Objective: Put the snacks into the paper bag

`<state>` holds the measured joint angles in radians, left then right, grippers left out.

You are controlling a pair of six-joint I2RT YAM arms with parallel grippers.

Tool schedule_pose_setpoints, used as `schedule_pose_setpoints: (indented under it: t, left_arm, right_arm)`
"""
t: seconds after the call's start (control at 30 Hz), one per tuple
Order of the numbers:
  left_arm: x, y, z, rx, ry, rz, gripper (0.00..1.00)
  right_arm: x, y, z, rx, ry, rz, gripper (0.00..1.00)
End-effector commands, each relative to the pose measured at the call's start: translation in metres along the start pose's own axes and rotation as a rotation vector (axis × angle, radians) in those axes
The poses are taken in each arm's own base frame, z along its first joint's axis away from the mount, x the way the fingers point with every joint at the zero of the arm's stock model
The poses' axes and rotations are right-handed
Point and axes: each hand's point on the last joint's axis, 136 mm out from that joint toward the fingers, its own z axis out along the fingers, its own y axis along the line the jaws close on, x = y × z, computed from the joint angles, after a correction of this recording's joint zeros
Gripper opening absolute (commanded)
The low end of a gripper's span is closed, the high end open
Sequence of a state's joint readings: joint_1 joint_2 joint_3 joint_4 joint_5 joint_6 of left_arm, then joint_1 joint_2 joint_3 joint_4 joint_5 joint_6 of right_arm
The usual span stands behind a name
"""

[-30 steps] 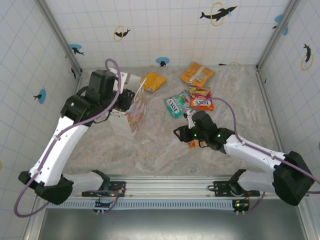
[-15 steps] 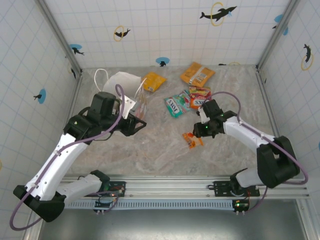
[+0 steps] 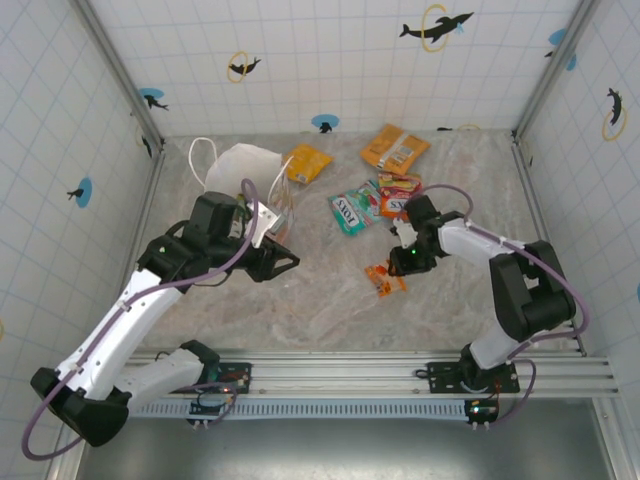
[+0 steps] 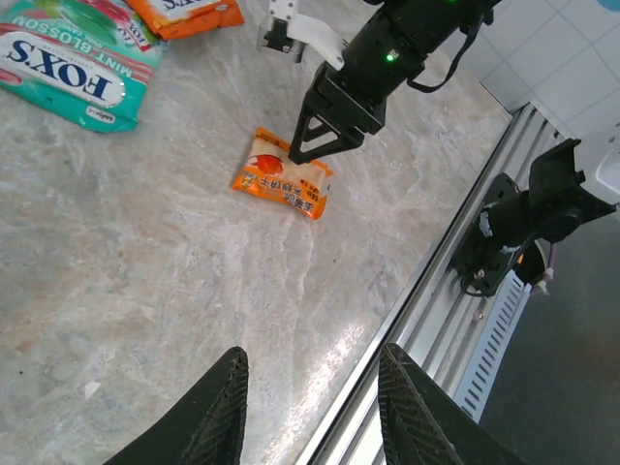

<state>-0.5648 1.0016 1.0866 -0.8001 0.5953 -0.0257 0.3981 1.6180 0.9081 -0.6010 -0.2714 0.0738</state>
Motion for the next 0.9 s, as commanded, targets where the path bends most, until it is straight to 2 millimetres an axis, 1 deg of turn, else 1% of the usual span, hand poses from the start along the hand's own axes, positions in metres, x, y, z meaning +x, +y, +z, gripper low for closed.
schedule_pose_setpoints:
  t: [0.0, 0.17, 0.27, 0.33, 0.43, 0.53, 0.63, 0.7, 0.87]
  left_arm:
    - [-0.003, -0.006, 0.003, 0.042, -0.01, 0.03, 0.38]
    - [-0.007, -0.008, 0.003, 0.053, -0.022, 0.038, 0.38]
    - [-0.008, -0.007, 0.003, 0.048, -0.02, 0.034, 0.38]
    - [-0.007, -0.006, 0.003, 0.045, -0.018, 0.036, 0.38]
    - [-0.007, -0.004, 0.004, 0.035, -0.016, 0.033, 0.38]
    - [-0.007, -0.001, 0.005, 0.02, -0.016, 0.03, 0.37]
    - [-0.009, 0.003, 0.005, -0.001, -0.022, 0.03, 0.37]
    - [-0.011, 0.005, 0.004, -0.019, -0.037, 0.03, 0.37]
    - [-0.017, 0.01, 0.004, -0.047, -0.082, 0.025, 0.38]
  right_arm:
    - [-0.008, 0.005, 0.003, -0.039, 0.005, -0.026, 0.46]
    - [-0.007, 0.002, 0.014, -0.037, 0.021, -0.012, 0.36]
    - [-0.004, 0.001, 0.019, -0.037, 0.026, 0.0, 0.28]
    - [-0.002, 0.002, 0.02, -0.034, 0.023, -0.002, 0.23]
    - [0.0, 0.004, 0.016, -0.036, 0.005, 0.0, 0.14]
    - [-0.002, 0.009, 0.007, -0.037, -0.035, -0.005, 0.1]
    - [-0.008, 0.016, -0.007, -0.046, -0.108, -0.007, 0.06]
    - [-0.012, 0.023, -0.017, -0.069, -0.171, -0.004, 0.04]
    - [-0.024, 0.048, -0.042, -0.185, -0.364, 0.004, 0.01]
